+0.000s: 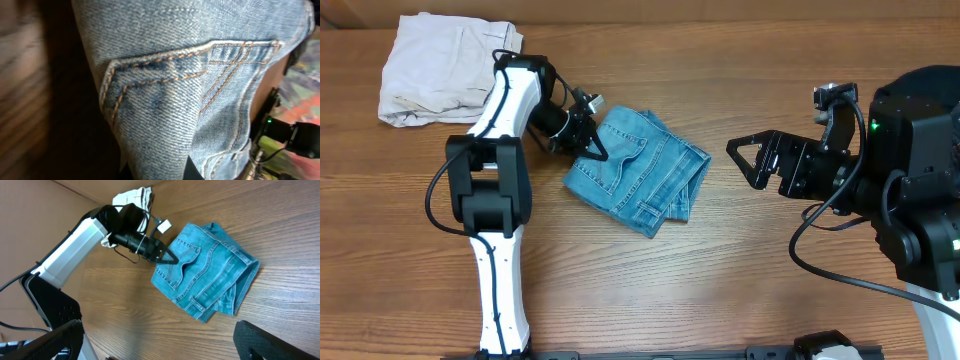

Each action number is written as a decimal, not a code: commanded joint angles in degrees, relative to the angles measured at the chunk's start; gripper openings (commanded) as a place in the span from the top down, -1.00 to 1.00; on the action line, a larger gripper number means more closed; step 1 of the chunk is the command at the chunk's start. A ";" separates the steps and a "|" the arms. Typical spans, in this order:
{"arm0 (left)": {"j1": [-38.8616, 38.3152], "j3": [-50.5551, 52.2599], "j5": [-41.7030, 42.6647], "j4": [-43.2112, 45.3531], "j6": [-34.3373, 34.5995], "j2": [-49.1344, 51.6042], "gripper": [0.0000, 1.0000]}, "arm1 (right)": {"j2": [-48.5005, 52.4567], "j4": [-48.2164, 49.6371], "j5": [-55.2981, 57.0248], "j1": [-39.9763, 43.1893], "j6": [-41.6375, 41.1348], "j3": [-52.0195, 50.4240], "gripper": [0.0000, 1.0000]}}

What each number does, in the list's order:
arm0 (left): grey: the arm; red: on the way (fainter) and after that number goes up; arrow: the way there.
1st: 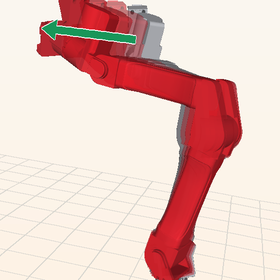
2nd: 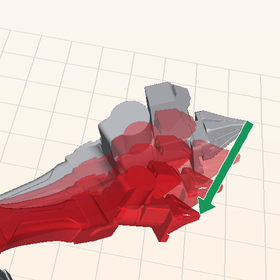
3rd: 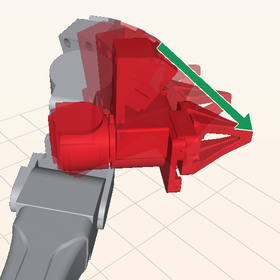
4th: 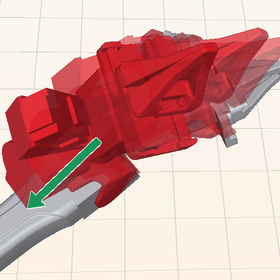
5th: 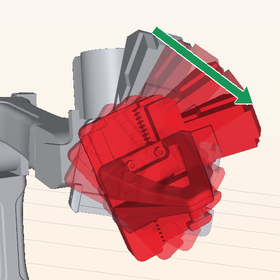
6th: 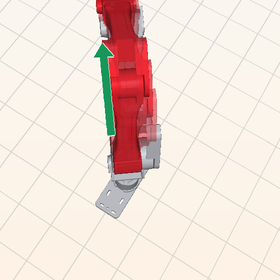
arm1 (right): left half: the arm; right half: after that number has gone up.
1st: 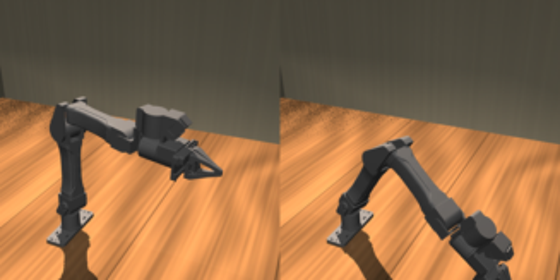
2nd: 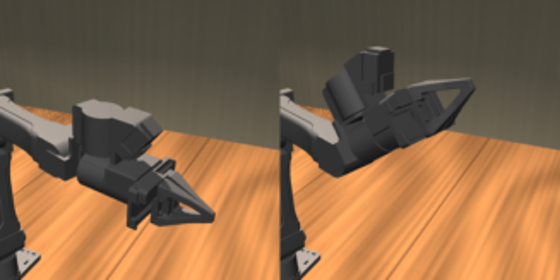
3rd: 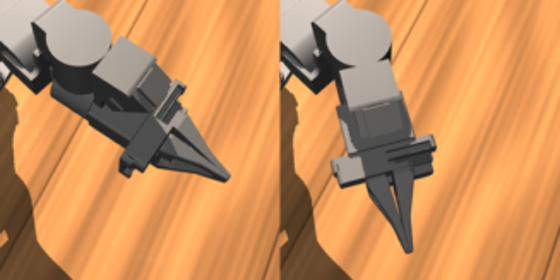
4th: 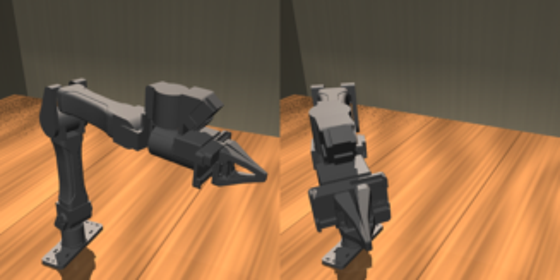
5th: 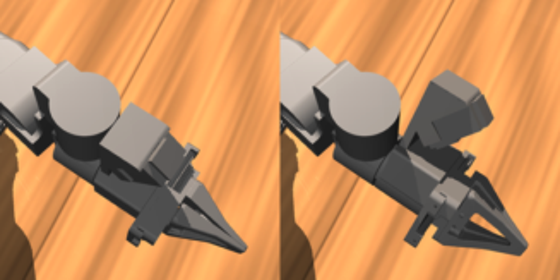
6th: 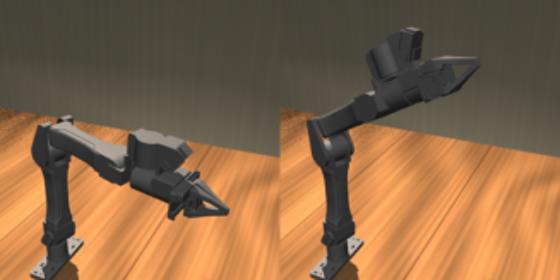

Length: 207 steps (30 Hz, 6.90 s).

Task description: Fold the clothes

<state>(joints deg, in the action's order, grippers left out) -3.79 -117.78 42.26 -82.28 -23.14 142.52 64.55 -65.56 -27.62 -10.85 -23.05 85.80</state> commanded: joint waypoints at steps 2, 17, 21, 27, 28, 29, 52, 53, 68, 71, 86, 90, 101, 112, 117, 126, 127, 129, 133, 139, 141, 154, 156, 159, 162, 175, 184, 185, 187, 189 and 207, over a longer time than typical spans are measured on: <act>-0.55 0.28 5.49 0.28 -0.63 0.85 0.92 | -0.31 0.15 1.22 0.44 0.61 0.20 -1.00; 8.57 -4.57 -12.74 11.52 12.04 0.83 0.92 | -0.31 -1.20 5.11 0.44 0.79 0.20 -1.00; 9.68 -12.59 -19.30 8.11 12.02 0.83 0.92 | -0.31 -1.03 5.11 0.44 0.79 0.20 -1.00; 12.00 -24.92 -26.23 6.23 11.34 0.83 0.92 | -0.31 -0.96 5.51 0.44 0.76 0.20 -1.00; 12.35 -25.86 -27.89 6.69 11.37 0.83 0.92 | -0.31 -0.98 6.27 0.44 0.72 0.20 -1.00; 12.81 -26.49 -29.22 7.39 11.37 0.83 0.92 | -0.31 -1.01 7.10 0.44 0.57 0.20 -1.00; 17.75 -40.41 -37.79 14.93 12.07 0.83 0.92 | -0.15 -0.55 7.26 0.44 -2.27 0.20 -1.00; 18.10 -41.05 -37.79 14.73 12.09 0.83 0.92 | -0.13 -0.57 7.26 0.44 -2.27 0.20 -1.00; 23.65 -41.68 -32.04 15.34 13.09 0.83 0.92 | -0.13 -0.59 7.23 0.44 -3.63 0.20 -1.00; 23.65 -41.75 -31.63 15.08 12.96 0.83 0.92 | -0.13 -0.57 7.21 0.44 -3.78 0.20 -1.00; 23.65 -48.70 -24.59 10.99 12.92 0.81 0.92 | -0.09 -0.81 7.19 0.44 -4.00 0.20 -1.00; 23.65 -48.70 -24.63 10.71 12.90 0.81 0.92 | -0.07 -0.83 7.19 0.44 -3.98 0.20 -1.00; 22.71 -49.24 -24.17 9.03 14.62 0.33 0.92 | 0.13 -0.87 7.04 0.44 -4.17 0.20 -1.00; 22.14 -49.29 -24.22 8.57 15.72 -3.91 0.92 | 0.66 -1.25 7.02 0.44 -4.17 0.20 -1.00; 22.12 -49.29 -24.13 7.69 16.39 -4.04 0.92 | 1.03 -1.46 7.02 0.44 -4.17 0.20 -1.00; 22.14 -49.29 -23.15 7.30 16.74 -8.83 0.92 | 1.14 -1.92 7.04 0.44 -4.17 0.20 -1.00; 22.14 -49.29 -23.15 7.17 16.76 -9.55 0.92 | 1.14 -2.03 7.04 0.44 -4.17 0.20 -1.00; 22.12 -49.29 -23.17 7.10 16.74 -10.82 0.92 | 1.16 -2.05 7.04 0.44 -4.15 0.20 -1.00; 22.14 -49.27 -23.15 7.08 16.76 -11.72 0.92 | 1.14 -2.05 7.04 0.44 -4.15 0.20 -1.00; 22.12 -49.20 -20.37 6.60 17.05 -11.47 0.92 | 1.14 -2.08 7.04 0.44 -4.17 0.20 -1.00; 22.14 -49.22 -19.76 6.12 17.64 -11.45 0.92 | 1.14 -2.08 7.04 0.44 -4.17 0.20 -1.00; 22.53 -48.89 -20.33 6.56 18.18 -5.46 0.90 | 1.16 -2.08 7.04 0.44 -4.17 0.20 -1.00; 22.53 -48.87 -20.31 6.93 18.73 -3.10 0.90 | 1.16 -2.05 7.06 0.44 -4.17 0.20 -1.00; 22.51 -48.87 -19.41 8.09 19.45 -0.11 0.90 | 1.16 -2.05 7.06 0.44 -4.17 0.20 -1.00; 22.53 -48.87 -18.25 10.29 20.28 3.02 0.89 | 1.16 -2.08 7.21 0.44 -4.17 0.20 -1.00; 24.79 -48.83 -25.88 17.88 21.46 10.29 0.71 | 1.16 -2.12 7.26 0.44 -4.20 0.20 -1.00; 25.16 -48.83 -39.08 22.43 21.44 12.46 0.47 | 1.16 -2.93 7.23 0.44 -4.20 0.20 -1.00; 25.18 -48.83 -42.34 22.58 21.44 12.74 0.43 | 1.16 -3.17 7.23 0.44 -4.20 0.20 -1.00; 25.46 -48.81 -45.92 23.02 21.46 13.11 0.01 | 1.16 -3.41 7.23 0.44 -4.20 0.20 -1.00; 26.16 -48.81 -45.92 23.71 22.43 13.11 -0.56 | 1.16 -3.39 7.23 0.44 -4.20 0.20 -1.00; 24.09 -48.19 -37.99 26.43 26.80 9.31 0.92 | 1.16 -3.89 7.02 0.44 -4.42 0.20 -0.99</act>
<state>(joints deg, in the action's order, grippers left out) 21.63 -165.01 2.28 -55.90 3.05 154.65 65.65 -69.69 -20.71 -10.85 -27.00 85.78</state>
